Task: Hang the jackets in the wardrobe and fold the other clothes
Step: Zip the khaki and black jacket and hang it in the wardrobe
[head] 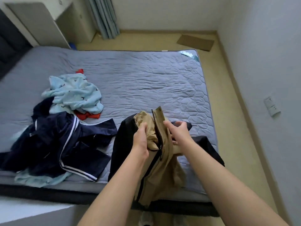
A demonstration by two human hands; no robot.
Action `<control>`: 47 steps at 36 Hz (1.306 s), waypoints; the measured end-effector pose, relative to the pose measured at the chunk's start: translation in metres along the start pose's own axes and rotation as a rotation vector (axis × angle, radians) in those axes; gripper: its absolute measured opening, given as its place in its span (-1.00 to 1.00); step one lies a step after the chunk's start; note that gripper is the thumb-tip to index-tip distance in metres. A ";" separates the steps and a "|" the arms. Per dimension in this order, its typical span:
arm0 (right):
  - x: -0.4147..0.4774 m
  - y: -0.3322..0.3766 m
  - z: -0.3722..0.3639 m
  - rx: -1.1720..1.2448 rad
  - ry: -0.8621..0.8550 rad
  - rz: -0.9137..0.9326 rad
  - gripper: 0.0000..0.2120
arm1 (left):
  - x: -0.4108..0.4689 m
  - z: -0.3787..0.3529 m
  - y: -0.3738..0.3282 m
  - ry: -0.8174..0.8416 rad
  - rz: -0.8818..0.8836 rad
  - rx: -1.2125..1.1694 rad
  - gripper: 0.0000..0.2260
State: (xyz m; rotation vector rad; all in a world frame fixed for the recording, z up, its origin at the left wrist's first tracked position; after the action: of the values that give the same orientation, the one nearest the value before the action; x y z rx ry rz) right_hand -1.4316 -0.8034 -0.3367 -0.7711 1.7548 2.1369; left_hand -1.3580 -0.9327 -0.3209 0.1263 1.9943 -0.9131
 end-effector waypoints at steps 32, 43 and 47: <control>-0.609 0.007 -0.075 0.016 1.542 0.103 -0.88 | -0.648 0.203 0.238 -0.950 -1.132 -1.099 -0.84; -0.894 -0.199 0.051 -0.310 2.066 0.114 -0.69 | -0.859 0.194 0.568 -1.169 -1.331 -1.616 -0.82; -0.982 -0.280 0.101 -0.465 2.214 0.076 -0.70 | -0.918 0.173 0.668 -1.390 -1.375 -1.669 -0.76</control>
State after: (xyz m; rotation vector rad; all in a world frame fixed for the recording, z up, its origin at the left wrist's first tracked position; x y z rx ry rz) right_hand -0.5014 -0.5210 -0.0083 -3.9890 1.2809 1.0041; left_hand -0.4239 -0.3296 -0.0329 -2.2270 0.6318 0.3545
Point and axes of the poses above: each hand's wrist, its own x-axis towards the middle knuckle, its own z-axis out of the back of the hand, y = z × x, the point moved 6 cm from there along x, towards the middle knuckle, and after that the axes turned 7 degrees about z, right-handed, at the moved point
